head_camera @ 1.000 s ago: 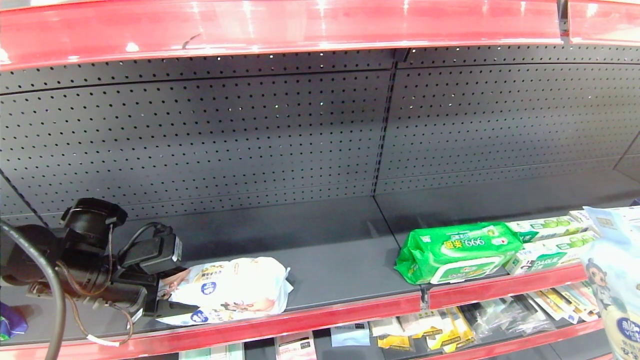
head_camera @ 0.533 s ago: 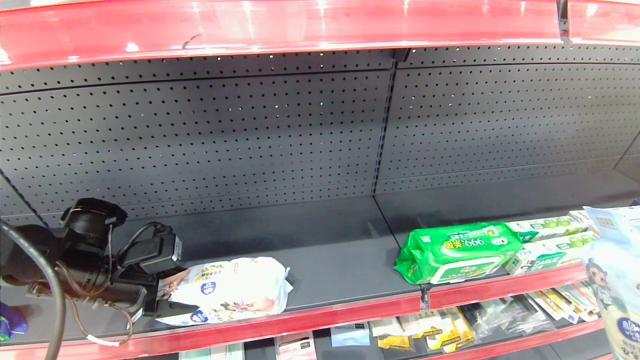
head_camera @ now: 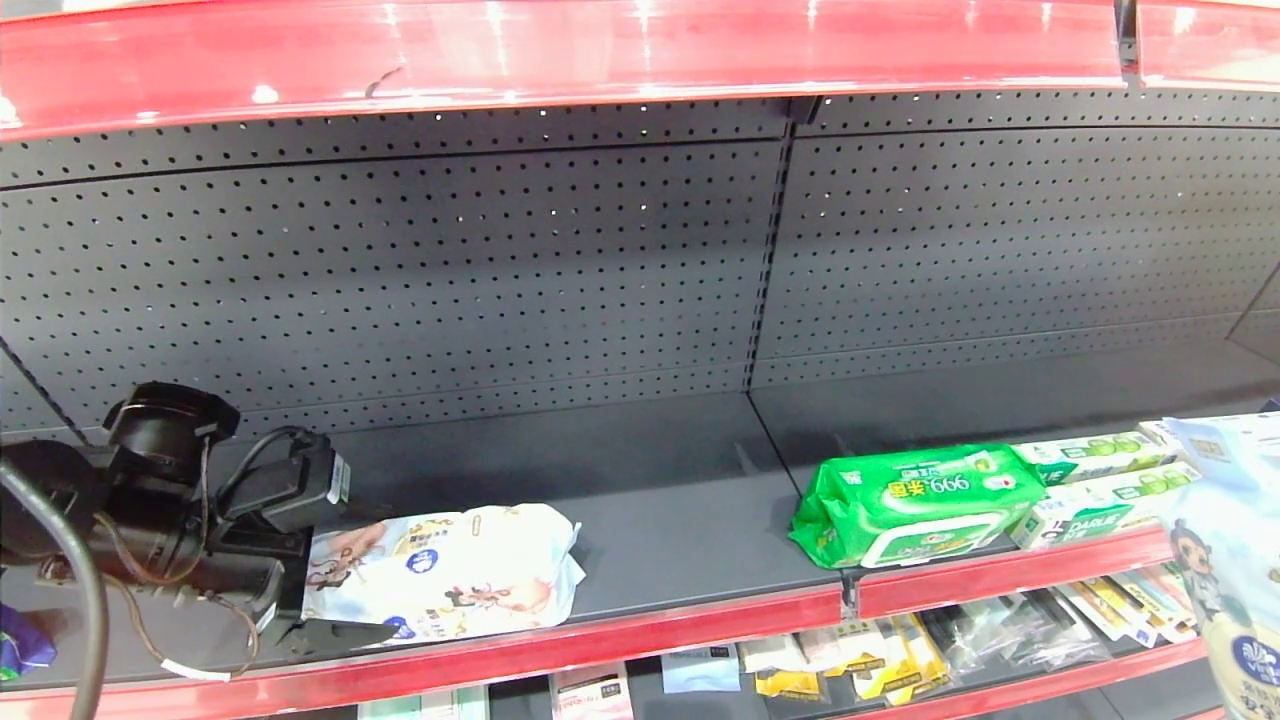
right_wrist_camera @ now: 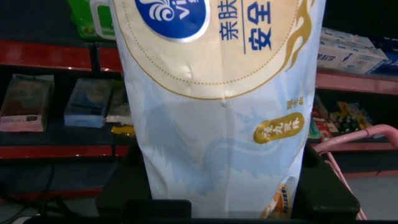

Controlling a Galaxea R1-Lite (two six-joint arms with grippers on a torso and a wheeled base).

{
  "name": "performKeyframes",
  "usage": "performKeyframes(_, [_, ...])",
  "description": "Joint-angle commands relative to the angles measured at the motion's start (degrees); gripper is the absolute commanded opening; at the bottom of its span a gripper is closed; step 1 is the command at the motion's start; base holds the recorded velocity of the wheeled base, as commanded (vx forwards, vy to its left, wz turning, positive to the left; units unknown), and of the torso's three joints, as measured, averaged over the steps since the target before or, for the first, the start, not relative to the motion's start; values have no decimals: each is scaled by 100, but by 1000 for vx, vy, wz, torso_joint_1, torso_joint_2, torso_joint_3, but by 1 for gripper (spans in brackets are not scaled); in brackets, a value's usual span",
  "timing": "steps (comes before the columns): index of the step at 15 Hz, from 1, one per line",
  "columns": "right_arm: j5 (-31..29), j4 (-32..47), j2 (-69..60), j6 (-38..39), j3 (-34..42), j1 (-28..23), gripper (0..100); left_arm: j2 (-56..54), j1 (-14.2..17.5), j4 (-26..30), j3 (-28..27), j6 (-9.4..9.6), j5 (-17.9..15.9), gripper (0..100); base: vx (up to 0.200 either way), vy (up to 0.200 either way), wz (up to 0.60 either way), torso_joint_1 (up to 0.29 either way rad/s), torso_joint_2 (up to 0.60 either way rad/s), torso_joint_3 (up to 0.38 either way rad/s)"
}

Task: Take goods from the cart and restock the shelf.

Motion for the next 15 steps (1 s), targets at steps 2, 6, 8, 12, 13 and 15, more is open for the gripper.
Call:
performKeyframes(2, [6,8,9,1,37,-2,0,-504,-1,-18,-221,-681,-222,100,0,0,0,0,0,0])
performKeyframes(6, [6,8,9,-7,125,-2,0,-776,-195,-476,-458,-2246,-328,100,0,0,0,0,0,0])
performKeyframes(8, [6,-1,9,-7,160,-2,0,-601,-318,-1671,-397,-3230,-12,100,0,0,0,0,0,0])
performKeyframes(12, [-12,-1,70,1,168,-11,0,-231,-546,-4677,192,-5172,3047,100,0,0,0,0,0,0])
performKeyframes(13, [-117,-1,167,1,142,-28,0,-231,-722,-5266,333,-5902,3952,100,0,0,0,0,0,0])
performKeyframes(15, [-240,-256,598,1,107,-11,0,-645,-889,-5793,1168,-6675,4831,100,0,0,0,0,0,0])
